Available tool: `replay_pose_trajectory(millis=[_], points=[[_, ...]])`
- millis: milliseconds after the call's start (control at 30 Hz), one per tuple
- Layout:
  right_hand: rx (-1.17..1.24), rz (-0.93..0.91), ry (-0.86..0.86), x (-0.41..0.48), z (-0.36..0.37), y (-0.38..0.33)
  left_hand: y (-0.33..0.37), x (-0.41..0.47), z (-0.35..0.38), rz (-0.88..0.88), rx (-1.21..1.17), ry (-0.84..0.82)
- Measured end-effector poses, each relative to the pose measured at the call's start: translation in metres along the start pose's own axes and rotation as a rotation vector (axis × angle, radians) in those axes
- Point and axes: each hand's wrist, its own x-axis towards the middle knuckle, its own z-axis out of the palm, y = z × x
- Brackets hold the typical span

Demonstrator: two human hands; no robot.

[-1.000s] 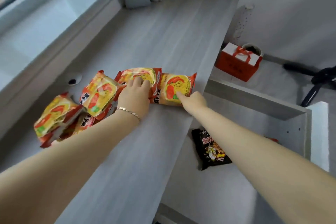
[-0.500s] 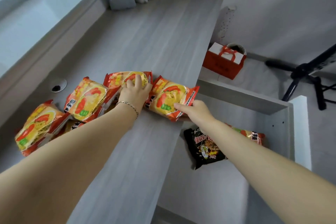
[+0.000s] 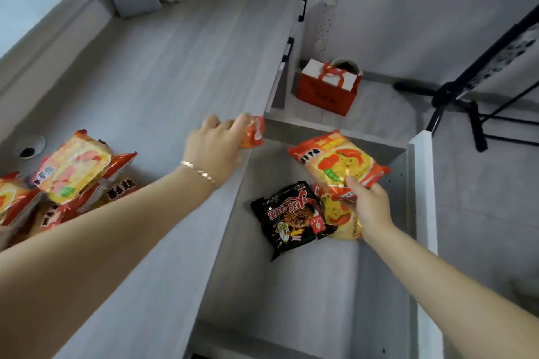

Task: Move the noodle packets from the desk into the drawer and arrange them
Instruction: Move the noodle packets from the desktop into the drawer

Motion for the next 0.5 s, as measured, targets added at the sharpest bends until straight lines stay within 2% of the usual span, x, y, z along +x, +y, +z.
replay_pose_trajectory(millis=[133,267,367,500], points=[[0.121,0.260,0.069,0.025,-0.028,0.030,0.067,-0.004,-0.002,0.173,-0.145,0.132],[0.025,0.445,-0.002,0.038,-0.044,0.052,0.112,-0.023,0.030,0.335,-0.149,0.050],[-0.232,0.495,-0.111,0.037,-0.052,0.052,0.125,-0.034,0.060,0.346,-0.058,-0.145],[-0.476,0.449,-0.213,0.038,-0.059,0.048,0.131,-0.039,0.078,0.203,-0.019,-0.565]])
